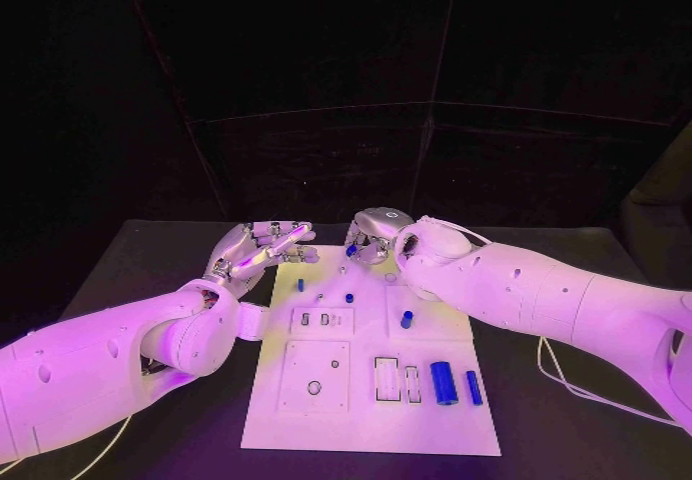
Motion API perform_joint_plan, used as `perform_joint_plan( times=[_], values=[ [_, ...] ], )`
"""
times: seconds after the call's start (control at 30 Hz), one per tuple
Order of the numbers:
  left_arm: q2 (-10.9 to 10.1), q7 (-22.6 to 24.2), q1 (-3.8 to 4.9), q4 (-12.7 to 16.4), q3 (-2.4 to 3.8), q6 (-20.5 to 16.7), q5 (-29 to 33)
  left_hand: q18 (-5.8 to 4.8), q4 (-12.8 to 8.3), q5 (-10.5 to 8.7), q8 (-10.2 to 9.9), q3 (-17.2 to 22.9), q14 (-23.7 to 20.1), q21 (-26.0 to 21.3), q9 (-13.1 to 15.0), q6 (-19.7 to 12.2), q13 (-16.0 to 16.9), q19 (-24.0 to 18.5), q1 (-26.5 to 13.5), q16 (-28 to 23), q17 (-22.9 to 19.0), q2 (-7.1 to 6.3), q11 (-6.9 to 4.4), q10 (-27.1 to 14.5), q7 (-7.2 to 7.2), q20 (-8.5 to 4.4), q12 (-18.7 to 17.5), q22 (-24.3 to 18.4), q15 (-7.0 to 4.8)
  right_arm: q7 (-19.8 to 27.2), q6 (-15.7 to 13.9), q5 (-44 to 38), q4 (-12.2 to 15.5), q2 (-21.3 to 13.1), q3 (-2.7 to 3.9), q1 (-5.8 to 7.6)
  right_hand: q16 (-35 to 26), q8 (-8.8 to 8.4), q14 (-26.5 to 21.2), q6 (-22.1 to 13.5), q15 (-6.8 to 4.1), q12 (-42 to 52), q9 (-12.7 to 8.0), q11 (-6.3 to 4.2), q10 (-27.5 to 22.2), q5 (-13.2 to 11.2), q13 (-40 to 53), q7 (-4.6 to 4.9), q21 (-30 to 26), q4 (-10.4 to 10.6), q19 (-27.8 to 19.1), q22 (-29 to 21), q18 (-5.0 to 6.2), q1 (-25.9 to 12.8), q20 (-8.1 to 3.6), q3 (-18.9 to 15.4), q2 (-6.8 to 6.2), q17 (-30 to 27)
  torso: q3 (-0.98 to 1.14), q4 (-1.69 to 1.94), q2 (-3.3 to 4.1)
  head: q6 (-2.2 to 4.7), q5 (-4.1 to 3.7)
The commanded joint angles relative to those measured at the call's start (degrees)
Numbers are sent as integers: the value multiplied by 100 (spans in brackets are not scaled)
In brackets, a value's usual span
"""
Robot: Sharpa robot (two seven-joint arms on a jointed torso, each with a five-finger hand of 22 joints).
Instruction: Assemble the parts on the task board
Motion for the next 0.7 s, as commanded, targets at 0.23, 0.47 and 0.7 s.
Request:
perform_joint_plan(
  times=[0.23, 0.47, 0.7],
  values=[
    [8, 7, 11, 7, 5, 87, 7, 27, -38, -18, -26, -10, 33, 20, -9, 18, -6, 34, -22, -21, 6, 22, 6, 26, 20, -4, -24, 3, 5, -103, 165, -45, -54, 77, 0, 10, -37, 8, -38, -23, 1, -16, 1, 6, -61, -27, -8, 35, 16, 47, -8, -49, -47, -23, 10, 30, -63, -100, 1, 1, 1, -31, 11],
    [9, -7, 11, -6, 5, 93, 7, 26, -43, -18, -29, -11, 30, 17, -9, 20, -6, 33, -21, -27, 6, 24, 5, 28, 19, -3, -27, 0, 5, -65, 181, -49, -65, 108, 0, 10, -75, 5, -63, -52, 12, -20, -2, 19, -117, -32, -11, 41, -2, 62, -36, -90, -38, -26, 20, 54, -111, -168, 1, -4, 2, -43, 17],
    [4, -19, 12, -9, 5, 101, 7, 26, -46, -18, -30, -12, 28, 16, -8, 21, -5, 32, -20, -31, 7, 25, 5, 29, 19, -3, -29, -1, 6, -94, 35, -50, -95, 103, 0, 10, -777, 7, -378, -1076, 143, -12, -31, 190, -1053, 19, -21, 186, -511, 96, -676, -1126, 178, -40, 132, -39, -453, -1129, 0, -12, 0, -49, 16]
  ],
)
